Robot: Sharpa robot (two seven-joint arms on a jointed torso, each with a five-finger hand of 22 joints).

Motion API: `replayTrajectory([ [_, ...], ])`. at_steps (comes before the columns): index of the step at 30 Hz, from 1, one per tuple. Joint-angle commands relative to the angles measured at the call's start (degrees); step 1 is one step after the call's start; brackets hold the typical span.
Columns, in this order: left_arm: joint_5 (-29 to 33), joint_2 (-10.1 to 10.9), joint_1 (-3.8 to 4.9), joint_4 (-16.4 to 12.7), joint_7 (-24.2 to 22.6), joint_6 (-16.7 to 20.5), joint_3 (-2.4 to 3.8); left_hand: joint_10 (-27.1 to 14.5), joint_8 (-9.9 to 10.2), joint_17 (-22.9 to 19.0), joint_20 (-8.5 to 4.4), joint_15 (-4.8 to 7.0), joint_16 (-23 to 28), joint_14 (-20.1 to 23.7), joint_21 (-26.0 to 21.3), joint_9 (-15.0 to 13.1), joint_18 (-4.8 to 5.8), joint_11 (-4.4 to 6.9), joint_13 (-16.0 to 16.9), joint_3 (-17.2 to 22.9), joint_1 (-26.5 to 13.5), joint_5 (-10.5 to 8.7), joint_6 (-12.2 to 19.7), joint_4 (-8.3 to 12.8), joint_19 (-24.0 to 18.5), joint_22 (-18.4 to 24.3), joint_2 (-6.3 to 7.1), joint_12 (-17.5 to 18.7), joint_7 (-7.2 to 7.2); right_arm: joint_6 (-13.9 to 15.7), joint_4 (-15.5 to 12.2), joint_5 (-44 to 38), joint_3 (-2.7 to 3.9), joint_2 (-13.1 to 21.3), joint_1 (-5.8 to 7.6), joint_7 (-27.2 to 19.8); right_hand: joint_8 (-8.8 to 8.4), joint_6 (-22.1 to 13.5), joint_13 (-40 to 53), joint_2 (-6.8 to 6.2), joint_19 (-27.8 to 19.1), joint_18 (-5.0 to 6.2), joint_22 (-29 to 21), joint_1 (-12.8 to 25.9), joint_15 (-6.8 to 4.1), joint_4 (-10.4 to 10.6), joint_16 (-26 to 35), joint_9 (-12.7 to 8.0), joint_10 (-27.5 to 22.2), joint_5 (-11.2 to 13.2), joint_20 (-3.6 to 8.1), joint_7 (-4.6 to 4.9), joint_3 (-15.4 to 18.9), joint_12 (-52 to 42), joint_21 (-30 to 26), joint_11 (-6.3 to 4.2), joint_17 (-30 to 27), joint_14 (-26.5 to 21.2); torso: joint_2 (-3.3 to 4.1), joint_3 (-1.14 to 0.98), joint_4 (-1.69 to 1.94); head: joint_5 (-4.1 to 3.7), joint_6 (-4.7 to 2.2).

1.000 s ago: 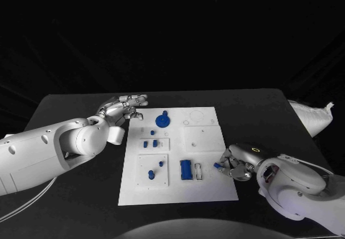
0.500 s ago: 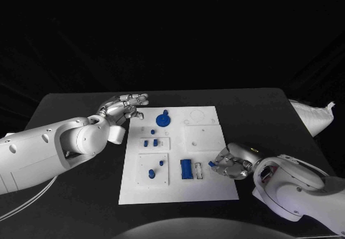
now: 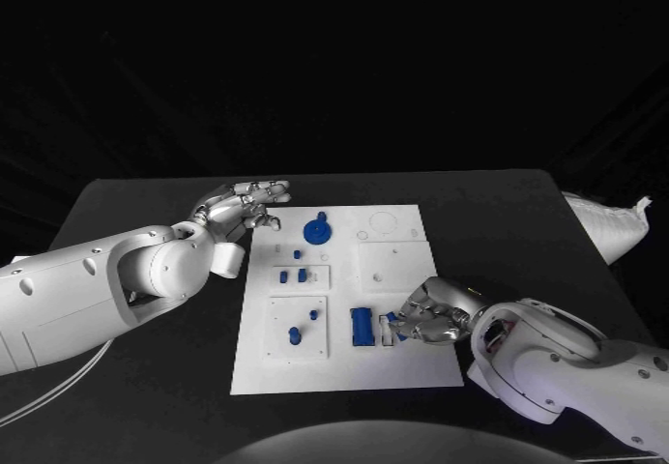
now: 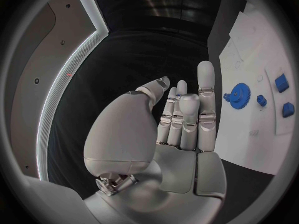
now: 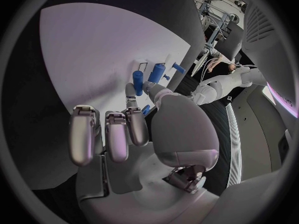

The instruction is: Assemble the parts on the task board

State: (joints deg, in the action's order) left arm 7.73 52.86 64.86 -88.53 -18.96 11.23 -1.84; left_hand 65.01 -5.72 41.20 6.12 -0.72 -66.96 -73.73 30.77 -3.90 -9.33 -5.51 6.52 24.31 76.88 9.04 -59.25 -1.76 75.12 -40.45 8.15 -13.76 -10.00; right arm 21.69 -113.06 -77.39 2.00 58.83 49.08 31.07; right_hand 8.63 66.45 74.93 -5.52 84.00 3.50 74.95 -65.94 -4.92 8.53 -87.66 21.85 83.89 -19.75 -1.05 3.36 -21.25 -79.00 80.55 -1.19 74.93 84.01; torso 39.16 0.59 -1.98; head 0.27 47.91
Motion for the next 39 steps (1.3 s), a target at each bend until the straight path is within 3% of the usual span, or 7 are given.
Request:
replayTrajectory([
  [1, -0.24, 0.0, 0.01, -0.21, -0.29, -1.06, 0.03, -0.31, -0.19, -0.06, -0.08, 0.12, 0.28, 0.37, -0.37, 0.01, -1.02, -0.05, 0.08, -0.35, -0.06, -0.32, 0.36, -0.05, -0.28, 0.05, -0.68, -0.17, -0.09, -1.43, 0.33, 1.1, 0.0, -0.5, -0.07, 1.22, 0.32, 1.02, 8.93, 0.09, 1.32, -0.34, 0.38, 0.91, -0.43, 0.07, -0.25, 0.11, 2.91, -0.32, 0.38, -0.58, 0.58, -0.5, 0.35, -0.44, 11.35, 5.25, -0.03, 0.02, 0.0, 0.13, 0.08],
  [15, -0.25, 0.05, 0.02, -0.31, -0.48, -0.93, 0.03, -0.41, -0.22, -0.14, -0.07, 0.12, 0.28, 0.45, -0.43, 0.01, -1.02, -0.05, 0.09, -0.37, 0.01, -0.29, 0.37, 0.03, -0.33, 0.08, -0.76, -0.32, -0.09, -4.48, 1.09, 0.22, -0.01, -1.98, -0.15, 2.57, 1.05, 1.97, 8.75, 0.44, 1.33, -0.34, 0.42, 1.69, -0.74, 0.42, -0.29, 0.8, 2.84, -0.52, 0.64, -1.09, 2.4, -0.08, 0.35, -0.83, 11.44, 5.26, -0.02, -0.03, -0.06, 0.27, 0.29],
  [25, -0.25, 0.13, 0.02, -0.37, -0.45, -0.89, 0.03, -0.41, -0.22, -0.14, -0.07, 0.12, 0.28, 0.45, -0.43, 0.01, -1.02, -0.05, 0.09, -0.37, 0.01, -0.29, 0.37, 0.03, -0.33, 0.08, -0.76, -0.32, -0.09, -4.76, 1.4, -0.18, -0.01, -2.43, -0.19, 2.53, 1.2, 2.08, 8.63, 0.54, 1.34, -0.34, 0.46, 1.88, -0.81, 0.55, -0.27, 0.96, 2.8, -0.54, 0.71, -1.16, 2.79, 0.12, 0.37, -0.91, 11.41, 5.26, -0.02, -0.01, -0.04, 0.42, 0.37],
  [39, -0.25, 0.21, 0.02, -0.46, -0.41, -0.93, 0.03, -0.41, -0.22, -0.14, -0.07, 0.12, 0.28, 0.45, -0.43, 0.01, -1.02, -0.05, 0.09, -0.37, 0.01, -0.29, 0.37, 0.03, -0.33, 0.08, -0.76, -0.32, -0.09, -4.79, 1.98, -0.92, -0.01, -3.02, -0.19, 2.49, 2.17, 2.59, 8.39, 1.59, 1.43, -0.39, 0.69, 4.53, -1.11, 3.2, -0.31, 2.2, 2.9, -0.29, 1.02, -1.56, 6.88, 0.58, 0.46, -1.25, 11.5, 5.27, -0.02, -0.02, -0.06, 0.54, 0.36],
])
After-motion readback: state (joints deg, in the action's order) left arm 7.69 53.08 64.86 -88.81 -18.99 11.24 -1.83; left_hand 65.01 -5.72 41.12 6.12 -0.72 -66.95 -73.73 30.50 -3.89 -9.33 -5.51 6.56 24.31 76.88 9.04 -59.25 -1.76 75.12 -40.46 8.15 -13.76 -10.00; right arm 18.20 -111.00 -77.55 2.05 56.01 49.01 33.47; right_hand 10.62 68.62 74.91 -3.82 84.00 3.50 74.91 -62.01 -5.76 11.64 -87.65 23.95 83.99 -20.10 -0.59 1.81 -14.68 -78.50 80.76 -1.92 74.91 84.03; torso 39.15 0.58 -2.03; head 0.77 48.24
